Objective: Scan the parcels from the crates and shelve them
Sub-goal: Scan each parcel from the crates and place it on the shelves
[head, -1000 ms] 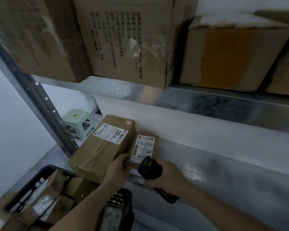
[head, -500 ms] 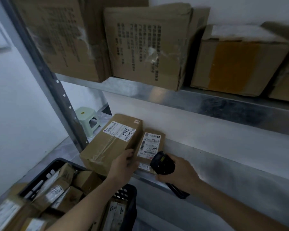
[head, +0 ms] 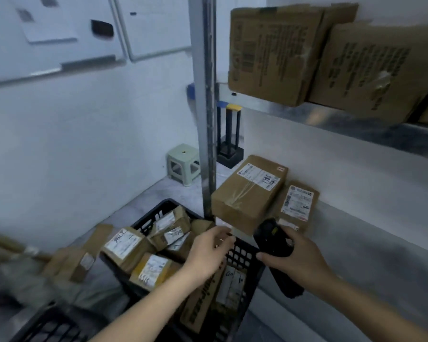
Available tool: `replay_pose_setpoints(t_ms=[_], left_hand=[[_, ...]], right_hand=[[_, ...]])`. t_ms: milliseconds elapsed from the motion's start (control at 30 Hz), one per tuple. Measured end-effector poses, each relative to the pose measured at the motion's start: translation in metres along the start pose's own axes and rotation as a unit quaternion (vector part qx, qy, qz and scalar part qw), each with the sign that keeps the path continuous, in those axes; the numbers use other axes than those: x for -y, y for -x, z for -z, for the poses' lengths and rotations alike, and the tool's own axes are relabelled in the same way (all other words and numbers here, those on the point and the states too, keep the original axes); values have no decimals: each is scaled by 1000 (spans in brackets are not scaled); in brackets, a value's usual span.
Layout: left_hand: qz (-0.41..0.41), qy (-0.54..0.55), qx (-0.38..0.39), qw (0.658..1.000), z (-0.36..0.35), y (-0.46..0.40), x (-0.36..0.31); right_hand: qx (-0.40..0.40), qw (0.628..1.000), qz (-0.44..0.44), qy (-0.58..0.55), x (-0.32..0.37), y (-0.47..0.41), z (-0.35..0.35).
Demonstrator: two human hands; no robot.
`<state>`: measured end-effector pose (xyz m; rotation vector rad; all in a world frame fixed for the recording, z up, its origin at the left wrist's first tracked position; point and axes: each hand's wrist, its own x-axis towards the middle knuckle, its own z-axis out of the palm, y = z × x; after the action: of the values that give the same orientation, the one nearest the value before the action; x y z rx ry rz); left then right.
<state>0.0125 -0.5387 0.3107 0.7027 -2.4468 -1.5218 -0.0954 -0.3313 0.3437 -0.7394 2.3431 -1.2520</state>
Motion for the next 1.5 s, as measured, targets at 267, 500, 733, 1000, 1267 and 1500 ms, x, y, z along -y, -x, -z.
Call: replay_pose_setpoints(t_ms=[267,500,733,1000,1267,1500], left_hand=[[69,0,-126,990,82,66,78],[154,-2,-200,968,127,107,150],[225,-7,-182,957,128,107,193],[252,17,-176,951,118,87,215],[275,62,-177,943,108,79,224],[275,54,-180,943,105,74,225]], right_hand=[[124,992,-23,3,15,-7,-98],[180,982,-40,32,18,-8,-162],[199,978,-31,46,11,-11,-205],[200,979,-33,27,12,-25,-221],[224,973,-48,2,5,-33,-231],[238,969,-61,-30,-1,-34,-243]])
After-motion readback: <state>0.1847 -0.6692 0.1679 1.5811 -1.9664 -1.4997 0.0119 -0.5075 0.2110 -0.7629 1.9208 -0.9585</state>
